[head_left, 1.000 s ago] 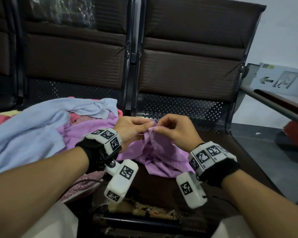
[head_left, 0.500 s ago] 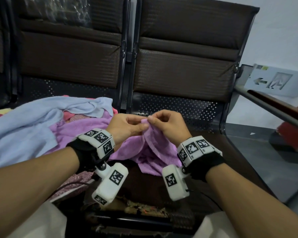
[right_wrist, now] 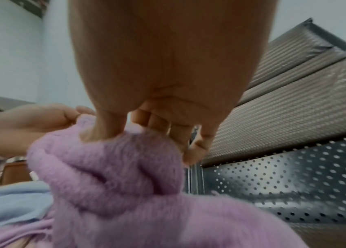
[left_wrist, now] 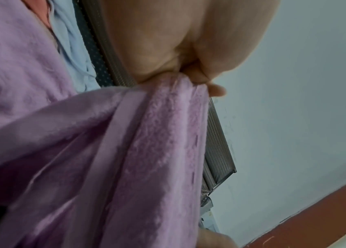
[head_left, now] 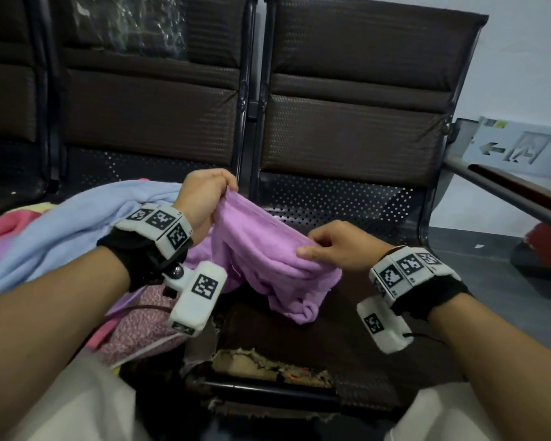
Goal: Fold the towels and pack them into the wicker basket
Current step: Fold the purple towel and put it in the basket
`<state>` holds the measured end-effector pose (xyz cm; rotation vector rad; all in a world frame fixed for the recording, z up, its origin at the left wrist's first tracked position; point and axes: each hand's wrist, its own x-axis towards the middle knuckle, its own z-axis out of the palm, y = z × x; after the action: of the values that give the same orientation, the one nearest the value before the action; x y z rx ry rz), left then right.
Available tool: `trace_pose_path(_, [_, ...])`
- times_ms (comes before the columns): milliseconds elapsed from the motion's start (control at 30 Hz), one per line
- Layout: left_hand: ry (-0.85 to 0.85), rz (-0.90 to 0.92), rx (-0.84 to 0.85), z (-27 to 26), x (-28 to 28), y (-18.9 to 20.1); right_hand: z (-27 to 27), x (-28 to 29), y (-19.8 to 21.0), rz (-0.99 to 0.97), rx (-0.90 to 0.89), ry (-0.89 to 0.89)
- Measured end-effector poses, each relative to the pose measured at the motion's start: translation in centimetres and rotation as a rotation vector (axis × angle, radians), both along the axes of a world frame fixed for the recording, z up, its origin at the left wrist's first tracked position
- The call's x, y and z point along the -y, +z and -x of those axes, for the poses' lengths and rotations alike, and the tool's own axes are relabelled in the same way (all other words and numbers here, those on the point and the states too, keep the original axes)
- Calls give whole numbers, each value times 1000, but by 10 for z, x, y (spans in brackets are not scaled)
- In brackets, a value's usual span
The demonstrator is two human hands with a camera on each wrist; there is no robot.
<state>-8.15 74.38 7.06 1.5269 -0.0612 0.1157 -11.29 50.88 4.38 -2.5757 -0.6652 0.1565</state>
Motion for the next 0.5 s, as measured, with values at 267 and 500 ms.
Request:
trace_pose_path(267, [56,-208,-32,5,-37,3,16,4,-13,573,-73,52])
trace_pose_path(500, [61,-198,6,19,-65,7,41,26,4,470,106,-318])
